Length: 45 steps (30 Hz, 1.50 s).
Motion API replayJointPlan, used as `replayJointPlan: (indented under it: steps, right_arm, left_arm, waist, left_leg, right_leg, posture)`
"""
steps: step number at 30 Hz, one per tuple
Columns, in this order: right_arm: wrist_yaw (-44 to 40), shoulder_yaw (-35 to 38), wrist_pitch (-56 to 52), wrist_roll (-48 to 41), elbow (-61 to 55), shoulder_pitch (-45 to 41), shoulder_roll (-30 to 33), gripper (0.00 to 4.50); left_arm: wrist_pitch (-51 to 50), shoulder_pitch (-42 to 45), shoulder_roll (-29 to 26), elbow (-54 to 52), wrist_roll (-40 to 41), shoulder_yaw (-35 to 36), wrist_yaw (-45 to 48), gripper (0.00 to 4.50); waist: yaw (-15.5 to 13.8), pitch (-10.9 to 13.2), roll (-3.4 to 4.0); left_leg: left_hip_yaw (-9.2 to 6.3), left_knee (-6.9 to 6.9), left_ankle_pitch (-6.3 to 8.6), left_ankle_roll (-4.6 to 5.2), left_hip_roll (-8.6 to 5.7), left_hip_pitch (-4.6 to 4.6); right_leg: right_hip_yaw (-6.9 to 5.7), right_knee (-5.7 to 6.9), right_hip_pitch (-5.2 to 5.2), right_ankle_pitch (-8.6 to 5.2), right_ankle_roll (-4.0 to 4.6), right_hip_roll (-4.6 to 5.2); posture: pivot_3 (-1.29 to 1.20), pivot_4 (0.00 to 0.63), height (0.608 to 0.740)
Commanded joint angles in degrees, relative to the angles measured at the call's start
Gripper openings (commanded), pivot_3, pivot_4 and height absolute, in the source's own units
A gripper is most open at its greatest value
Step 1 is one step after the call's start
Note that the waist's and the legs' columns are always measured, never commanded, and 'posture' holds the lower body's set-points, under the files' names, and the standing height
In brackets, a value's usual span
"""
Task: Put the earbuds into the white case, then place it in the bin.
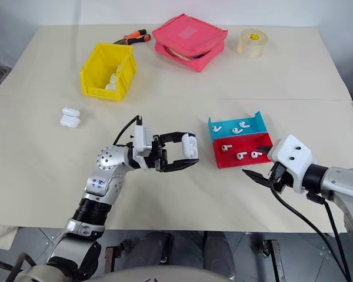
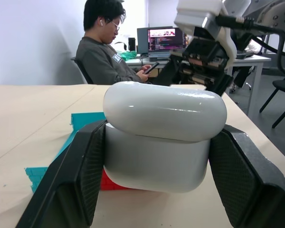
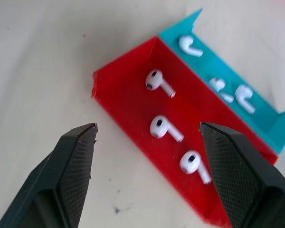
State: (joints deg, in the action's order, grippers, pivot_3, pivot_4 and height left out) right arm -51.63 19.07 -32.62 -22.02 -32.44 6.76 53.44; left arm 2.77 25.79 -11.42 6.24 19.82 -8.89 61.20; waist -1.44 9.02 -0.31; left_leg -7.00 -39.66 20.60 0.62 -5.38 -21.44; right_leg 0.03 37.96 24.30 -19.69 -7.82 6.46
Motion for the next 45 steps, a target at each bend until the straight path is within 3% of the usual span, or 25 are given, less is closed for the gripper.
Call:
replayJointPlan:
  steps: [1, 3, 17, 22, 24, 25, 33, 39, 45]
  right_arm:
    - [-0.04, 4.0, -0.03, -0.74, -2.94, 1.37, 0.68, 3.0]
    - [0.07, 4.6, -0.6, -0.61, -3.25, 2.06, 0.91, 2.32]
    - [-7.49, 16.55, -1.21, 0.47, -5.67, 16.17, 2.94, 2.32]
    - [-7.43, 15.89, -0.74, 0.23, -4.85, 14.83, 3.3, 2.32]
    - [-7.23, 15.1, -0.73, 0.3, -4.65, 13.93, 3.43, 1.96]
    - [-7.08, 14.4, -0.75, 0.41, -4.54, 13.18, 3.61, 1.76]
    - [-7.97, 7.1, 0.41, 1.06, -1.95, 4.79, 7.77, 1.76]
    - [-11.65, -8.14, 6.06, 5.59, 5.79, -10.35, 13.68, 1.76]
    - [-18.56, -22.66, 15.04, 12.62, 17.18, -28.04, 12.78, 1.76]
  left_arm:
    - [1.22, 0.75, -0.09, -0.06, 1.25, 0.65, 0.7, 2.84]
    - [1.26, 0.72, -0.26, 0.02, 1.33, 0.59, 1.0, 2.84]
    - [0.77, -0.1, -1.48, -0.32, 1.94, 0.12, 3.67, 2.84]
    - [0.8, -0.14, -1.63, -0.28, 2.0, 0.12, 4.03, 2.84]
    - [0.82, -0.26, -1.71, -0.43, 1.95, 0.15, 4.06, 2.84]
    - [0.83, -0.36, -1.8, -0.55, 1.93, 0.23, 4.04, 2.84]
    - [0.62, -1.62, -2.67, -2.32, 2.15, 0.72, 3.28, 2.84]
    - [0.41, -2.83, -3.14, -3.81, 2.28, 0.79, 2.53, 2.84]
    - [0.53, -3.55, -3.03, -4.55, 2.13, 0.56, 2.12, 2.84]
  waist:
    - [0.02, 0.0, 0.0]
    - [0.02, 0.0, 0.0]
    - [-0.11, 0.0, 0.0]
    - [0.02, -0.01, 0.0]
    - [-0.03, -0.01, 0.0]
    - [-0.05, -0.01, 0.0]
    - [-0.06, 0.0, 0.0]
    - [0.07, -0.01, 0.01]
    - [0.14, 0.0, 0.02]
  left_leg:
    - [0.0, 0.0, 0.0, 0.0, 0.0, 0.0]
    - [0.01, 0.0, 0.0, 0.0, 0.0, 0.01]
    - [0.0, 0.06, 0.02, 0.06, 0.02, 0.2]
    - [-0.03, 0.06, 0.02, 0.06, 0.09, 0.4]
    - [-0.03, 0.06, 0.02, 0.07, 0.1, 0.41]
    - [-0.04, 0.06, 0.02, 0.07, 0.09, 0.41]
    - [-0.06, 0.03, 0.04, 0.09, 0.07, 0.39]
    - [-0.06, 0.04, 0.04, 0.09, 0.12, 0.4]
    - [-0.04, 0.03, 0.04, 0.09, 0.11, 0.35]
  right_leg:
    - [0.0, 0.0, 0.0, 0.0, 0.0, -0.01]
    - [0.0, -0.01, 0.0, 0.0, 0.0, -0.01]
    - [0.0, -0.03, -0.28, 0.01, -0.02, -0.04]
    - [-0.03, -0.21, -0.56, 0.04, -0.09, -0.07]
    - [-0.03, -0.23, -0.57, 0.05, -0.1, -0.06]
    - [-0.04, -0.23, -0.58, 0.05, -0.1, -0.06]
    - [-0.04, -0.29, -0.6, 0.07, -0.14, -0.03]
    - [-0.04, -0.53, -0.6, 0.07, -0.14, 0.04]
    - [-0.06, -0.56, -0.55, 0.07, -0.14, 0.06]
  posture:
    - [0.0, 0.15, 0.74]
    - [0.0, 0.15, 0.74]
    - [0.0, 0.15, 0.74]
    - [0.0, 0.15, 0.74]
    - [0.0, 0.15, 0.74]
    - [0.0, 0.15, 0.74]
    - [0.0, 0.15, 0.74]
    - [0.0, 0.15, 0.74]
    - [0.0, 0.15, 0.74]
